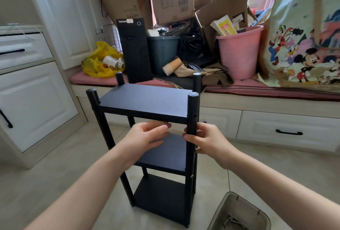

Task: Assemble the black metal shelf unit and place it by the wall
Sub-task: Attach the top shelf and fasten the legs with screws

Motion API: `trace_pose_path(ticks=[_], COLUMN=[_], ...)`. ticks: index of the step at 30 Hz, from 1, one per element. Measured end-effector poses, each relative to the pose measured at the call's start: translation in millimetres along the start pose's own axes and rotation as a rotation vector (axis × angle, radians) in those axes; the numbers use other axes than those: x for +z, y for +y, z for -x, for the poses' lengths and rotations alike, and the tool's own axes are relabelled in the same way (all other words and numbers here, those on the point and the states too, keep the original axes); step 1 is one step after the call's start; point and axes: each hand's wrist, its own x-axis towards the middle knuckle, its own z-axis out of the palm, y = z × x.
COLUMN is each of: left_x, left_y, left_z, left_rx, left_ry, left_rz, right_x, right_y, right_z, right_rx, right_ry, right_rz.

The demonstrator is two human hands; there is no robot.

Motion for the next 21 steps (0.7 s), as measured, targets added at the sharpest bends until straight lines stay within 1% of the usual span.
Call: trace_pose_path(ticks=[4, 8, 12, 14, 17, 21], left_x=[23.0, 33.9, 43.4, 45.1, 46.7, 50.0], left_y=[-3.6, -6.8, -5.3, -3.2, -1.7, 0.8], left_z=[-15.5, -28.9, -35.4, -36.3, -37.0, -36.6], left_rx=[0.025, 0.073, 0.135, 0.149, 0.168, 0.197], left_ry=[0.002, -0.111, -0.165, -0.159, -0.147, -0.117], left_rz=[0.159, 0.255, 0.347, 0.403, 0.419, 0.378], right_x=[-1.2, -3.7, -4.6, -5.1, -5.3, -7.1], right_y=[0.6, 3.6, 8.2, 9.5, 12.5, 12.9], right_z=[-2.1, -2.6, -4.4, -4.4, -3.9, -4.8], right_rx=[0.049, 0.05, 0.055, 0.055, 0.049, 0.046], right_ry=[-0.004, 0.005, 0.013, 0.014, 0.019, 0.031], right_rz=[-0.056, -0.051, -0.065, -0.068, -0.07, -0.062])
